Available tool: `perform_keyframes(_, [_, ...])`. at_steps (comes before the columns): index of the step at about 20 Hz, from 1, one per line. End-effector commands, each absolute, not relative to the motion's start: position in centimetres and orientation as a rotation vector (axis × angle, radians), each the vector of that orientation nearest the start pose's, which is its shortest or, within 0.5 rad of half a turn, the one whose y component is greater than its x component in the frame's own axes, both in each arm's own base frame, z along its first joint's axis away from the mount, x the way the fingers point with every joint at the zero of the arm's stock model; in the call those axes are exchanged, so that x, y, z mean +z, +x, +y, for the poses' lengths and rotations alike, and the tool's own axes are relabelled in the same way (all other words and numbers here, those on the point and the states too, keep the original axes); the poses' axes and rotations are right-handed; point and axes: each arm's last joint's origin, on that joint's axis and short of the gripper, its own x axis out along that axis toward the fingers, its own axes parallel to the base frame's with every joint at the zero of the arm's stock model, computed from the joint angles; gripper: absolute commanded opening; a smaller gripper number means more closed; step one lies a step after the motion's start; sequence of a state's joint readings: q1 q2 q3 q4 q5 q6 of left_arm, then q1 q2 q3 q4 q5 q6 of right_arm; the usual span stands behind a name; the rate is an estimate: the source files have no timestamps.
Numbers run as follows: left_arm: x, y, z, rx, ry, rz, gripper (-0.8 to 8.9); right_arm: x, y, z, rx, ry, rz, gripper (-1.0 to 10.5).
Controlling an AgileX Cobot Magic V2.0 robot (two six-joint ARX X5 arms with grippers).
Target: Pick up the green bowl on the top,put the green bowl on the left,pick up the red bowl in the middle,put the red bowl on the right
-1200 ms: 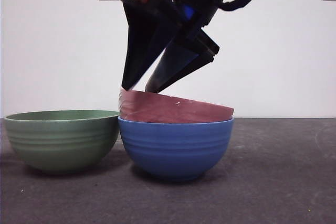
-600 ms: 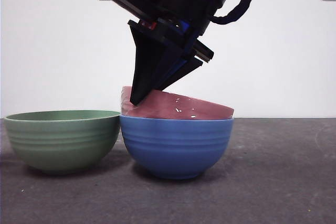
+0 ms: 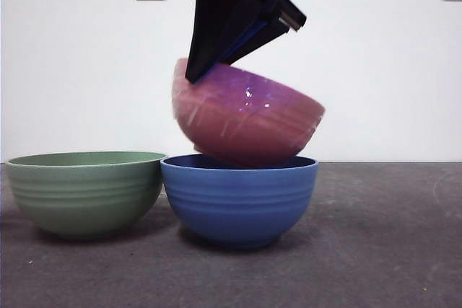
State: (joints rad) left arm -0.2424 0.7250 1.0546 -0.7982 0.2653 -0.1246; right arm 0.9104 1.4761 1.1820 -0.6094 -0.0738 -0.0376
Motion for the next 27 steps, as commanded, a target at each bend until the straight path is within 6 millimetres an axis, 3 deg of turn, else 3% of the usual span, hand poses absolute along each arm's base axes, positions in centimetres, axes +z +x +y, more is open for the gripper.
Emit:
perform_keyframes(1, [37.2,11.5,-3.6,-0.467,-0.128,0.498,4.08,28.7,18.5,23.9,0.845,-0.437,0.784,-0.2])
perform_keyframes(6, [37.3,11.6,-3.6,-0.468,-0.127,0.478,4.07,31.5,17.3,20.7,0.543,-0.537,0.686,-0.2])
perform_keyframes(10, [37.4,11.6,-3.6,-0.468,-0.128,0.475,4.07,32.3,16.4,17.0,0.397,-0.508,0.795,-0.2])
perform_keyframes(15, [37.4,11.6,-3.6,-0.471,-0.129,0.477,4.07,30.0,17.7,15.0,0.343,-0.464,0.915,-0.2])
perform_keyframes(20, [37.2,11.5,-3.6,-0.472,-0.129,0.499,4.07,27.2,19.4,14.8,0.375,-0.386,0.940,-0.2])
perform_keyframes(27, [37.0,11.4,-3.6,-0.471,-0.130,0.517,4.07,24.1,23.4,15.4,0.414,-0.347,0.978,-0.2])
